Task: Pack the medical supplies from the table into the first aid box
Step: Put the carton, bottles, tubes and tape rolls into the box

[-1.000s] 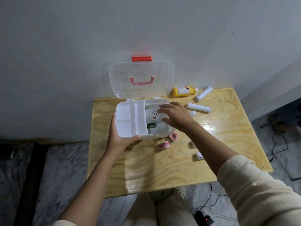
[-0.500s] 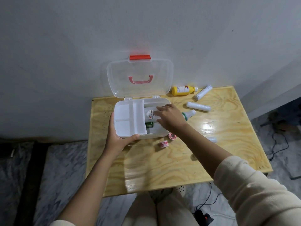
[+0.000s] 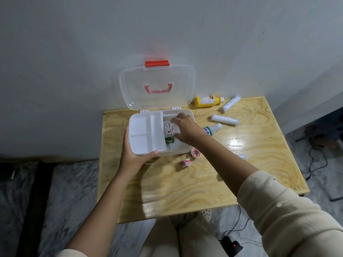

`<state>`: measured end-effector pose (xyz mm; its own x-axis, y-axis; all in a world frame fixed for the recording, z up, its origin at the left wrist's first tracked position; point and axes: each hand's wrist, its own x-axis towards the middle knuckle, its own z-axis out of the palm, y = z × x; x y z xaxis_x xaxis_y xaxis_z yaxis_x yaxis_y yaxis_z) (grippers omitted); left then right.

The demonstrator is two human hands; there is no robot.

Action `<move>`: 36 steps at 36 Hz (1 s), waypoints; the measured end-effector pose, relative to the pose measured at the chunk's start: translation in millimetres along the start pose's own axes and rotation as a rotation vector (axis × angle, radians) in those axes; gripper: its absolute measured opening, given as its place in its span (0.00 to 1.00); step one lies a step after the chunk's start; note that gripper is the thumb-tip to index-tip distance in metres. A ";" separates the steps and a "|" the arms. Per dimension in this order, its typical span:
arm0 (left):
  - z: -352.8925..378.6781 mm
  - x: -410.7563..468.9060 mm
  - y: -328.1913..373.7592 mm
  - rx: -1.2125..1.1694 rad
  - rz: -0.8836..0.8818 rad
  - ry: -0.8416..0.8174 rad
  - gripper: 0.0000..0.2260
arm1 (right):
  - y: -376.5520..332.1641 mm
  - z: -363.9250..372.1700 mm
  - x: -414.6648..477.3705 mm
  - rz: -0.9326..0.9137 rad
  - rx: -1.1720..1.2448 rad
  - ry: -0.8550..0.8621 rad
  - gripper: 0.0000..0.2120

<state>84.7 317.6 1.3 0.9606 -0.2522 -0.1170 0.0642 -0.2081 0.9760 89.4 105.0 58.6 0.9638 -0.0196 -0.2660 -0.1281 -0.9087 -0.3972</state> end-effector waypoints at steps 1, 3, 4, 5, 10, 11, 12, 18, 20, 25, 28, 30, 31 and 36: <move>-0.3 0.2 0.0 -0.001 0.004 -0.002 0.53 | 0.8 -0.4 0.1 0.019 0.007 0.004 0.26; -0.8 0.8 -0.6 -0.004 0.008 -0.008 0.53 | 2.5 -1.1 -0.3 0.042 0.008 0.009 0.27; -0.9 1.1 -1.1 -0.006 0.009 -0.009 0.53 | 3.0 -1.3 -0.7 0.046 0.008 0.009 0.27; -1.1 1.5 -1.7 -0.004 0.011 -0.007 0.53 | 3.6 -1.4 -1.1 0.049 0.012 0.010 0.28; -1.0 1.4 -3.1 -0.004 0.015 -0.003 0.54 | 2.6 -2.4 -2.7 0.069 0.083 0.037 0.30; -0.9 1.1 -2.4 -0.004 0.014 -0.001 0.54 | 1.5 -2.5 -2.7 0.074 0.102 0.040 0.30; -0.9 1.1 -2.0 -0.005 0.017 -0.003 0.54 | 0.3 -2.6 -2.7 0.078 0.127 0.041 0.30; -0.9 0.9 -1.3 -0.006 0.008 -0.010 0.52 | -9.4 3.4 2.0 0.028 0.211 0.036 0.29; -1.1 0.5 -1.3 0.001 -0.001 -0.008 0.53 | -12.6 5.9 2.2 0.045 0.256 0.062 0.29; -2.7 0.1 0.1 0.016 -0.005 -0.021 0.52 | -15.3 14.1 -1.2 0.190 0.438 0.140 0.29; -4.4 0.6 -0.5 0.019 0.003 -0.036 0.54 | -15.2 15.1 -2.0 0.270 0.436 0.115 0.25; -4.4 0.0 0.8 0.018 0.002 -0.045 0.55 | -15.3 16.5 -1.4 0.330 0.478 0.071 0.25; -4.3 -0.5 0.8 0.016 -0.001 -0.045 0.55 | -15.7 17.7 -0.9 0.354 0.507 0.054 0.26; -4.6 -1.1 1.6 0.008 -0.029 -0.039 0.56 | -14.6 20.2 2.7 0.399 0.559 0.035 0.26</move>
<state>85.0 321.9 3.8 0.9469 -0.2829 -0.1526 0.0897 -0.2235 0.9706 89.1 126.6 45.9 0.8233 -0.3304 -0.4615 -0.5676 -0.4777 -0.6706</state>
